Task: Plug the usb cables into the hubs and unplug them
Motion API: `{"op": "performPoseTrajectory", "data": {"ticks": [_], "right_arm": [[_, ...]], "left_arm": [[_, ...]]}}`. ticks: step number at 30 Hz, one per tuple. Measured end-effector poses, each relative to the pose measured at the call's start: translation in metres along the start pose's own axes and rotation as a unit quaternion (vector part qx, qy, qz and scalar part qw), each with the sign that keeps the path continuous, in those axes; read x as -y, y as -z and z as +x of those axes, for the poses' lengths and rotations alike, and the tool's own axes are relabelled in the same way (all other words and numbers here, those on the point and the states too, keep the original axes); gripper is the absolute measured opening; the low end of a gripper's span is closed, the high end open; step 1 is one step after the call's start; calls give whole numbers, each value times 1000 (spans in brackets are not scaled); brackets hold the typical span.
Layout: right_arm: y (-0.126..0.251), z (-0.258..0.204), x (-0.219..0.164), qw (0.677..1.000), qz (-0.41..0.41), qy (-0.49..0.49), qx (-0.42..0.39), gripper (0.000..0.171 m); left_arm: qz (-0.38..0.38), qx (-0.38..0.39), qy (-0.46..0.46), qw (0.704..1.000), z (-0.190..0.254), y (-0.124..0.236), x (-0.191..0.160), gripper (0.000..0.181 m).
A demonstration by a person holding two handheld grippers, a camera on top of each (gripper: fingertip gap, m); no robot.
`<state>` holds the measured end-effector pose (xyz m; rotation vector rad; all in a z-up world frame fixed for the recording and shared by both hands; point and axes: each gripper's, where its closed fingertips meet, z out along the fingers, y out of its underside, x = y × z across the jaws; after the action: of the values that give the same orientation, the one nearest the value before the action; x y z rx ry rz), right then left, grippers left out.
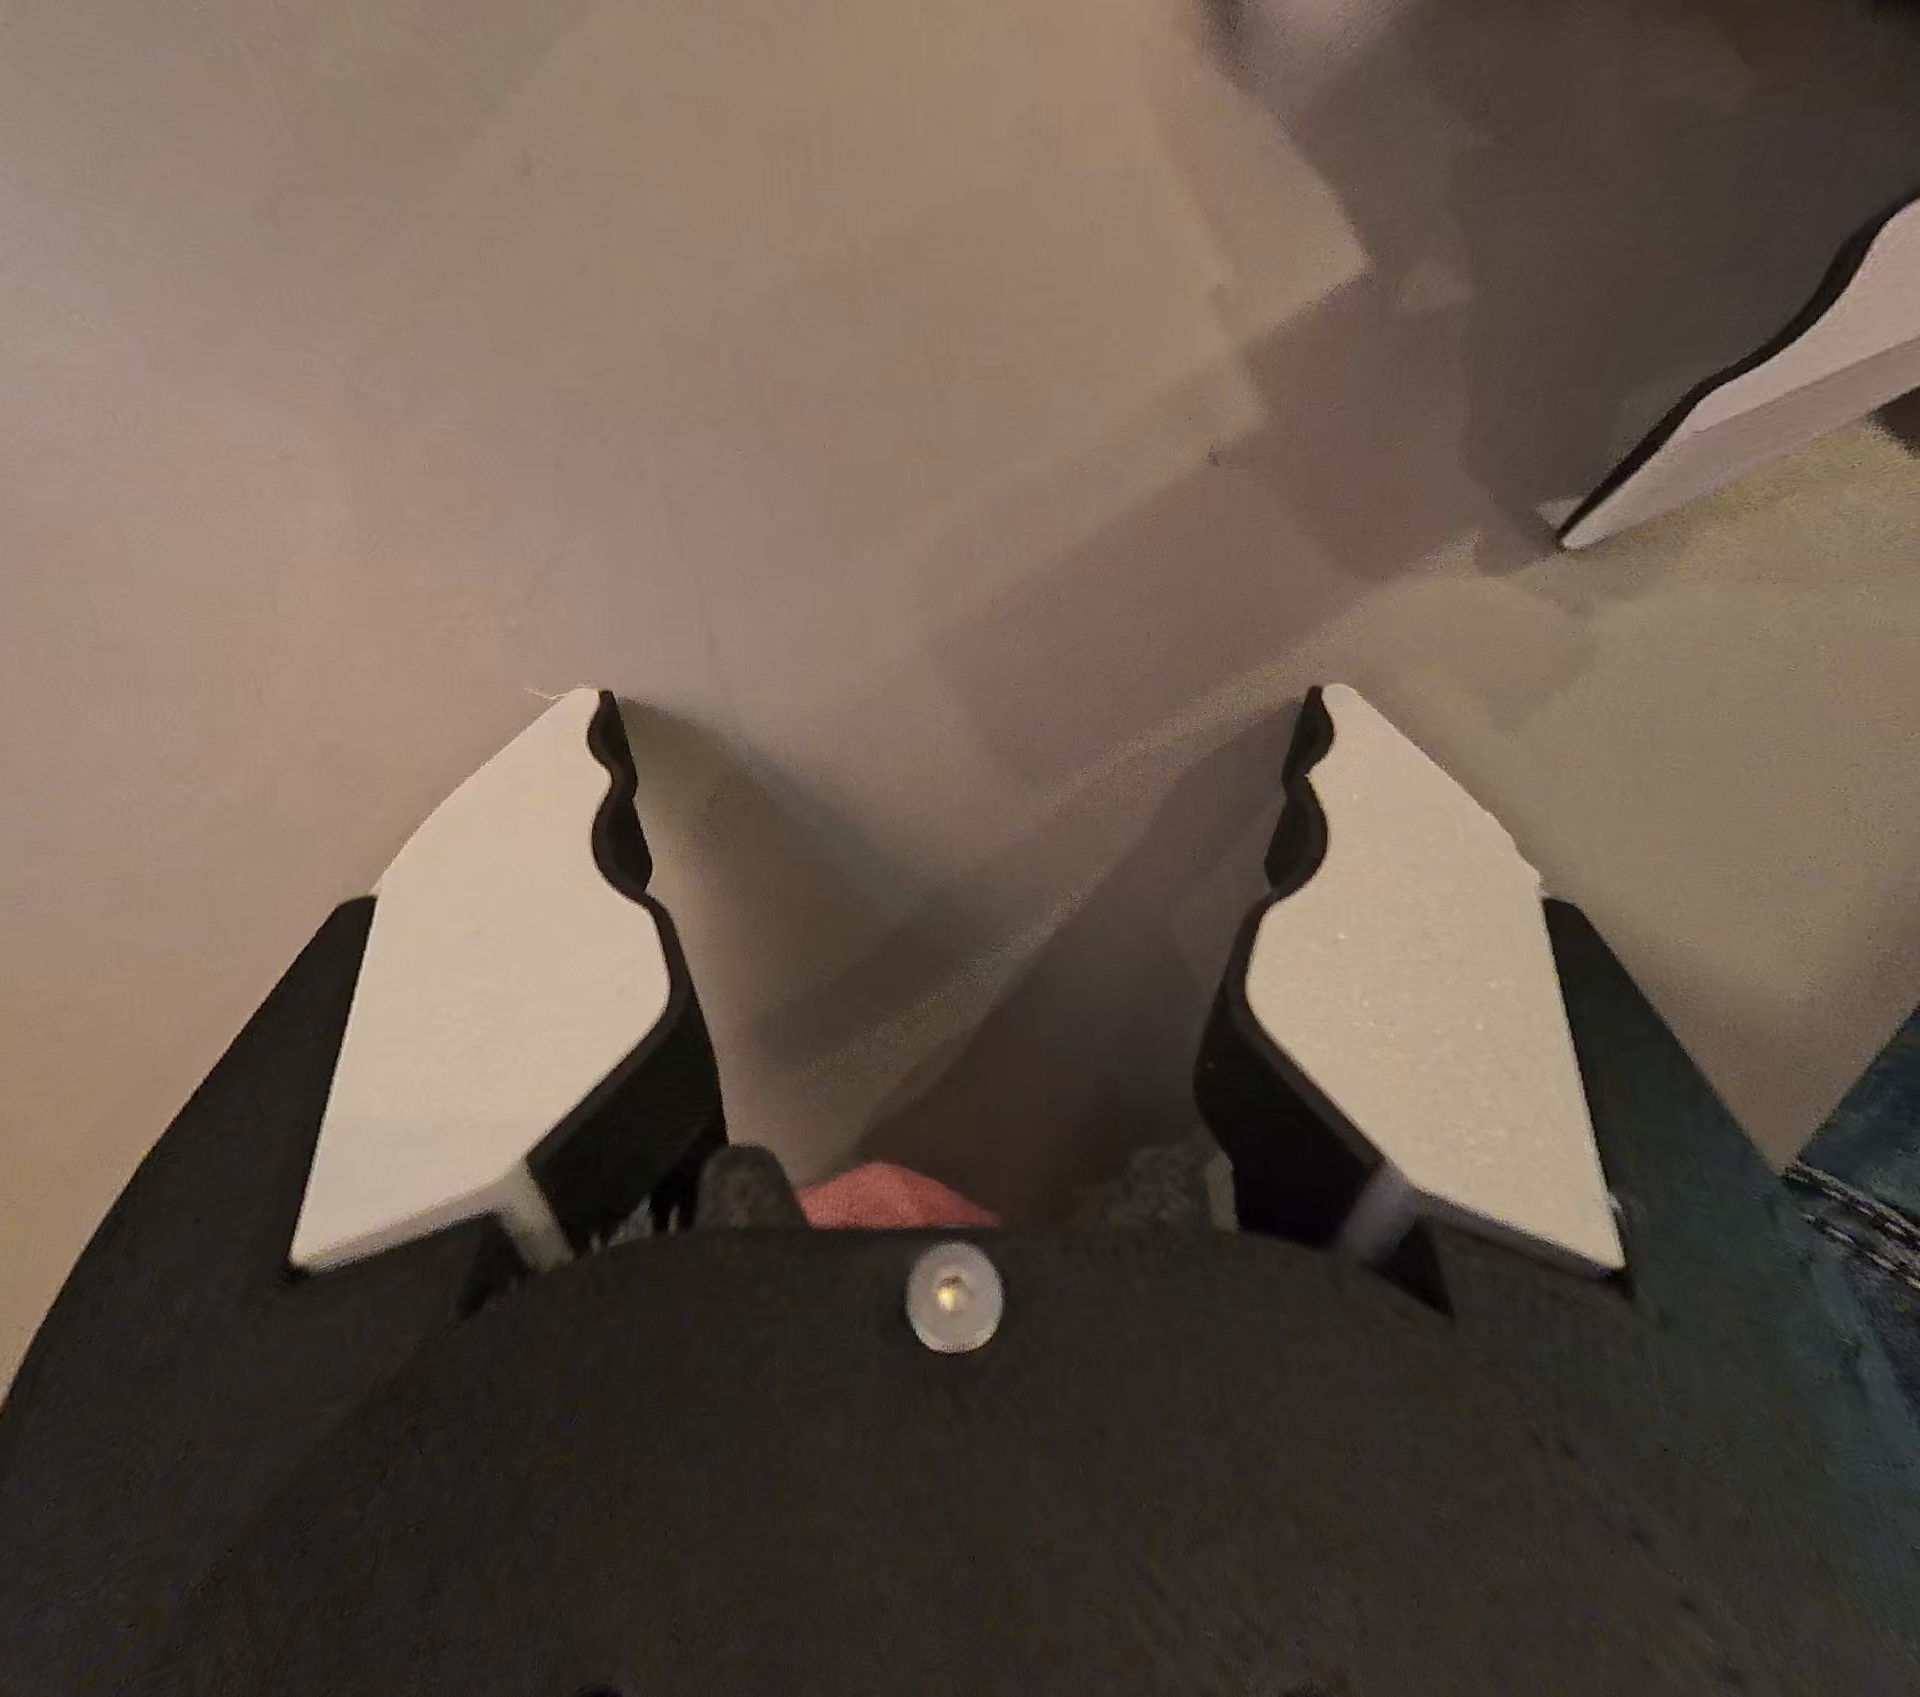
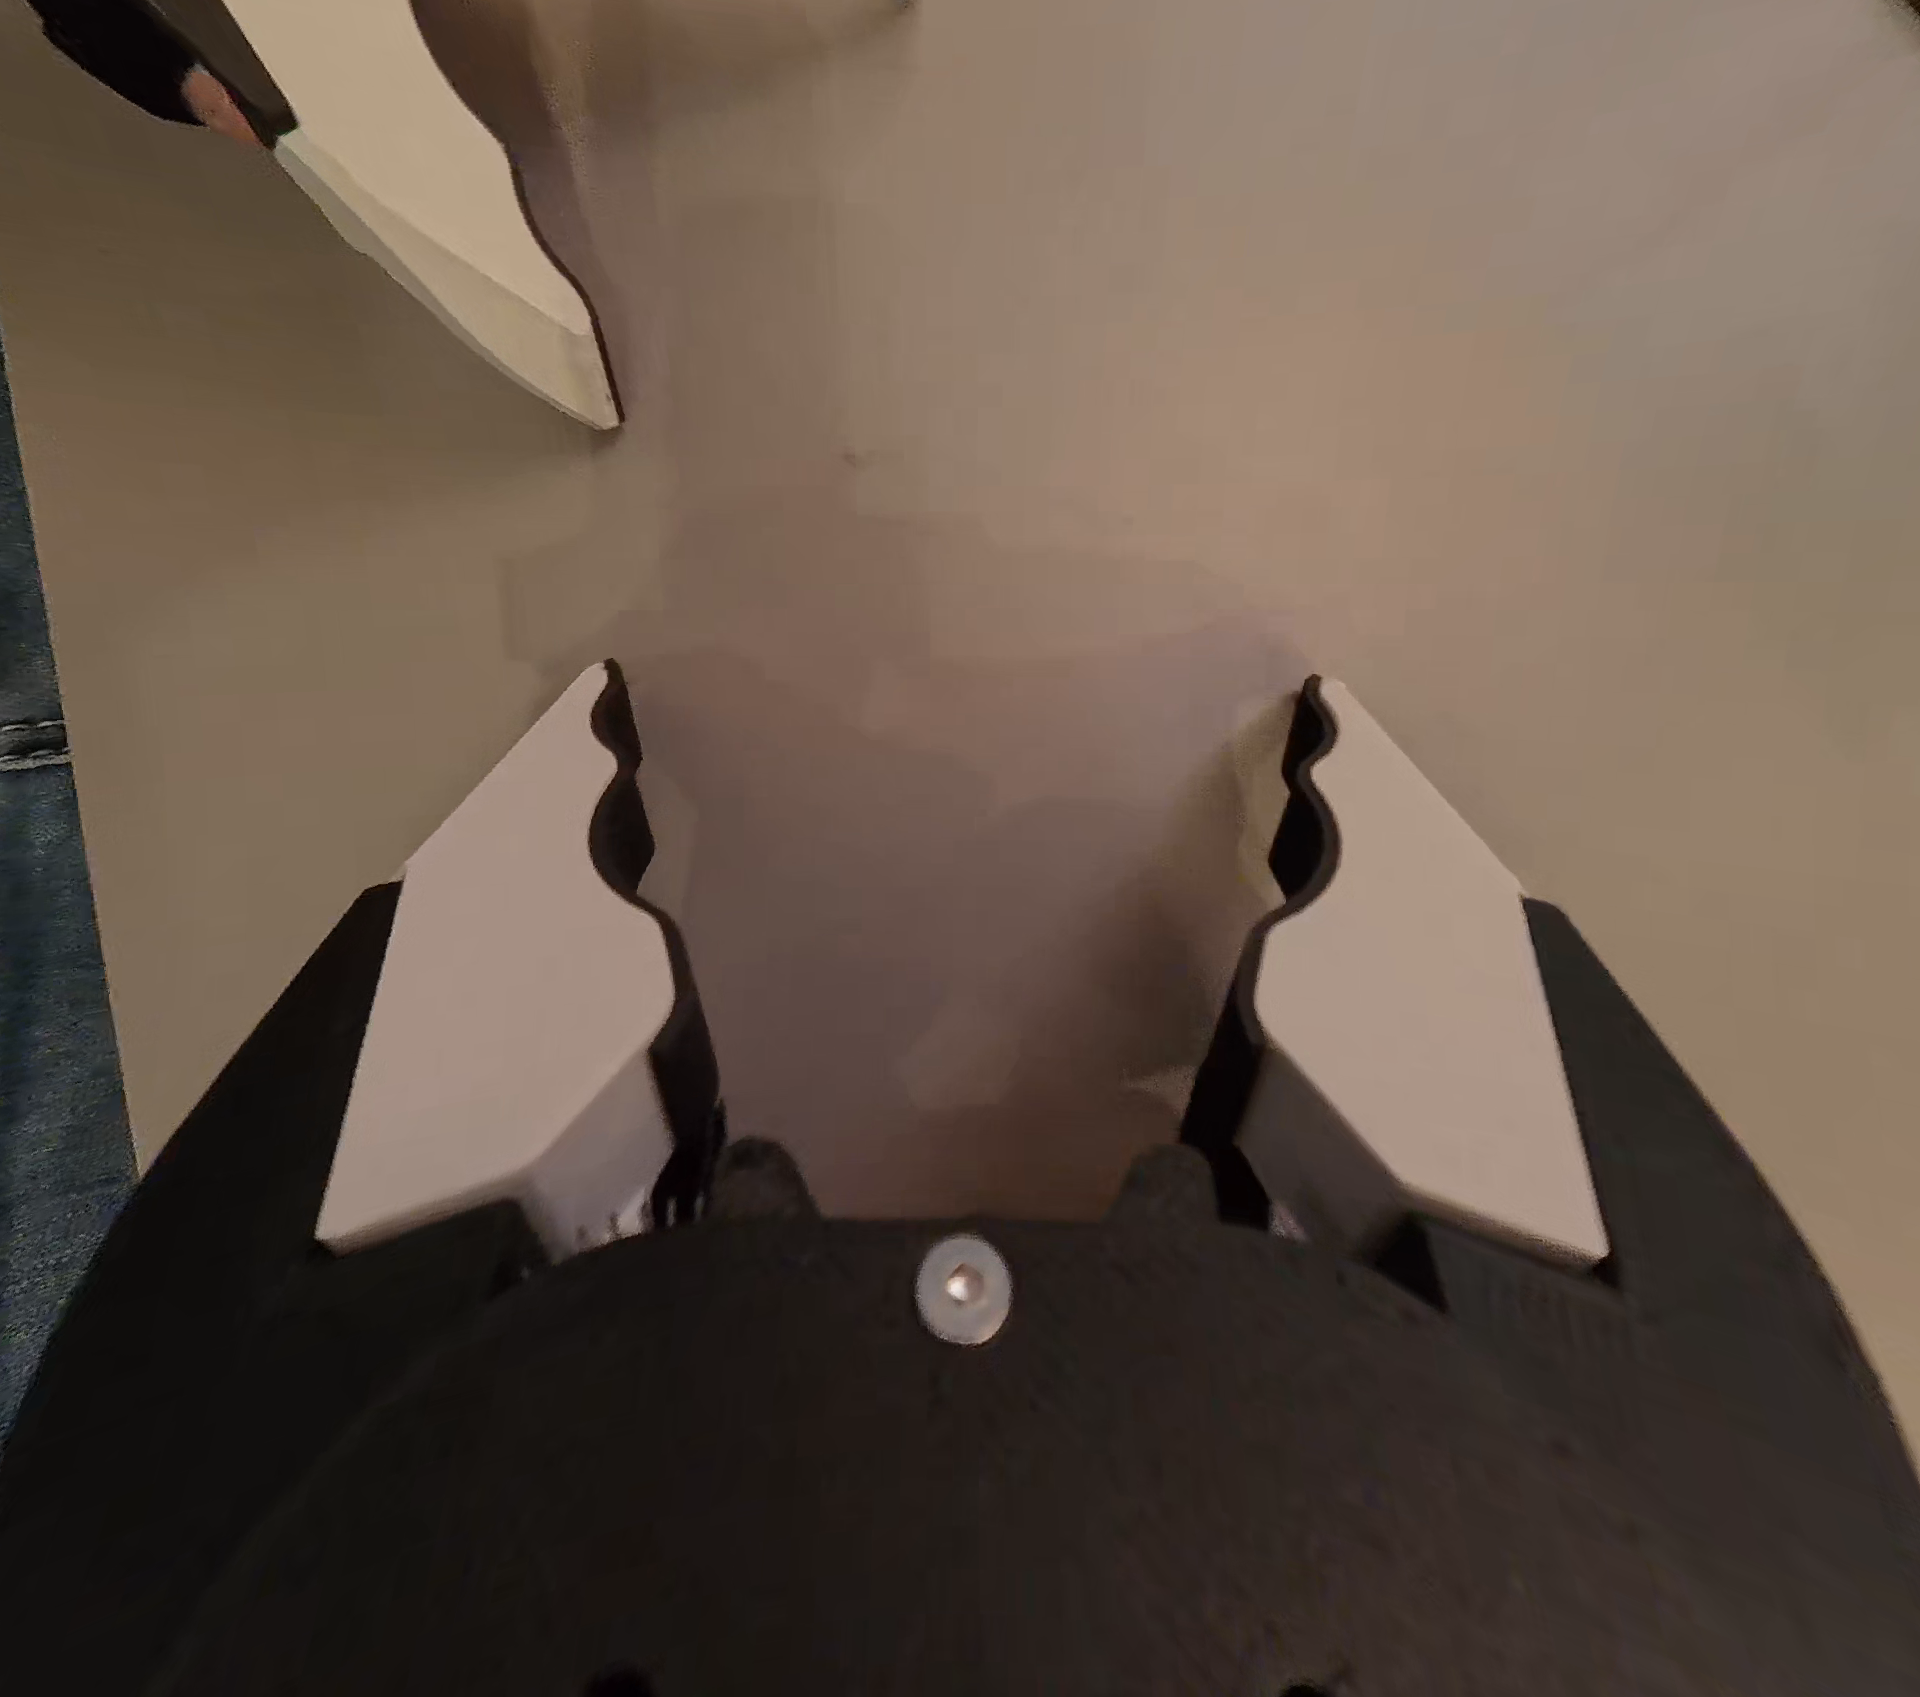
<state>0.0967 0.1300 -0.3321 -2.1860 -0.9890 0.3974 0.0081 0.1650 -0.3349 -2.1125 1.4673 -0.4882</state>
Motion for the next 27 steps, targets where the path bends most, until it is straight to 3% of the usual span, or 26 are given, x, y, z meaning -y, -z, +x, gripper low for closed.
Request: {"op": "performPoseTrajectory", "data": {"ticks": [4,8,12,14,16,21,27], "right_arm": [[0,-2,-1,1000,0,4,5,124],[1,-1,-1,1000,3,3,5,123],[2,-1,-2,1000,5,2,4,121],[2,-1,-2,1000,6,3,3,121],[2,-1,-2,1000,6,2,2,120],[3,0,-1,1000,7,0,0,118],[3,0,-2,1000,7,0,0,118]], "left_arm": [[10,2,4,1000,-2,16,5,116],[64,48,-20,997,-22,72,34,110],[90,162,-19,982,-95,153,42,99],[92,185,3,978,-134,186,31,80],[53,191,38,979,-174,202,5,81],[-53,174,80,980,-246,189,-61,94],[-165,138,95,972,-283,149,-105,117]]}}
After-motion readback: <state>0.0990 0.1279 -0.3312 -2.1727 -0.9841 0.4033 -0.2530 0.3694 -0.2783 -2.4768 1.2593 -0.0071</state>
